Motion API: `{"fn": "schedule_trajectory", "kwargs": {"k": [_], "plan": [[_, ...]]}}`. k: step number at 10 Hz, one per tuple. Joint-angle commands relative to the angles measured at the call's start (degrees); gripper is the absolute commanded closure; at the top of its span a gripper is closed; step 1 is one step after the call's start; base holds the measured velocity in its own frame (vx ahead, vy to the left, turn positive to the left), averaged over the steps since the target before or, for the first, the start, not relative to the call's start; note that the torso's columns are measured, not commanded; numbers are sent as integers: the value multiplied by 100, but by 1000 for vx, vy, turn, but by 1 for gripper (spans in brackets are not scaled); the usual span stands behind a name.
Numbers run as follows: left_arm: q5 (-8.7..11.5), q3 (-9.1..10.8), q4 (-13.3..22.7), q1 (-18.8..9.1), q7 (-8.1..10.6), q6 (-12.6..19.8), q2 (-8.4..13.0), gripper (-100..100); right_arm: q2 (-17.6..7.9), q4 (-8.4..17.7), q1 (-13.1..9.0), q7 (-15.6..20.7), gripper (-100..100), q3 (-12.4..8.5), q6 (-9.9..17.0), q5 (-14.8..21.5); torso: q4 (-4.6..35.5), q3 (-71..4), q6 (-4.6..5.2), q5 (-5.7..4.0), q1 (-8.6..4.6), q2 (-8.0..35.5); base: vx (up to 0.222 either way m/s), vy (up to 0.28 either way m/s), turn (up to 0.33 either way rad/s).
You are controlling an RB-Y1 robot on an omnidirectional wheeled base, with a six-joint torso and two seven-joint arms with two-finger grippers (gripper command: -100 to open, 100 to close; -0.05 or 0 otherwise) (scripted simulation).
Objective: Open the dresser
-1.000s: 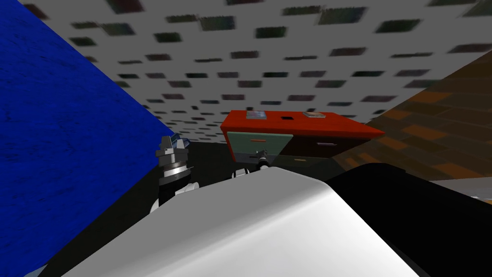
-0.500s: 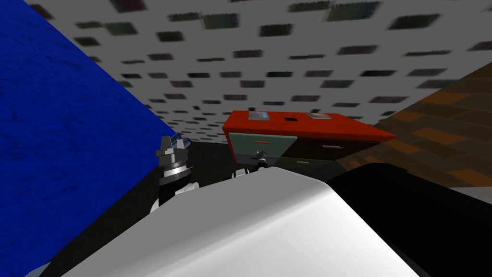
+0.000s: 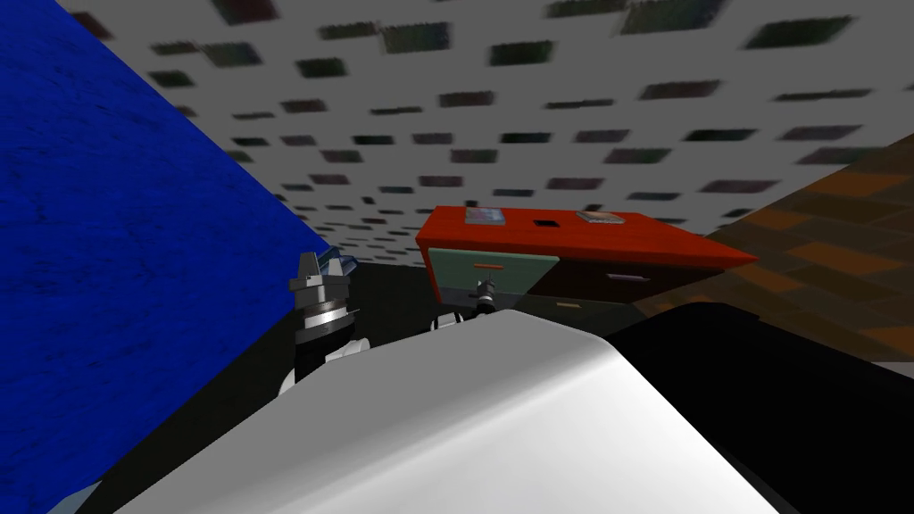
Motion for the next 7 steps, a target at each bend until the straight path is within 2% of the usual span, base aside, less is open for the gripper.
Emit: {"fn": "schedule_trajectory", "kwargs": {"k": [1, 7], "plan": [[0, 0, 0, 0, 0, 0, 0, 0, 60, 227, -67, 166, -100, 93, 319, 395, 1, 1, 1, 0, -2, 3, 46, 17, 28], [0, 0, 0, 0, 0, 0, 0, 0, 254, 716, -199, 540, -100, 313, 1011, 1265, 0, 0, 1, 0, 0, 1, 48, 15, 32]]}}
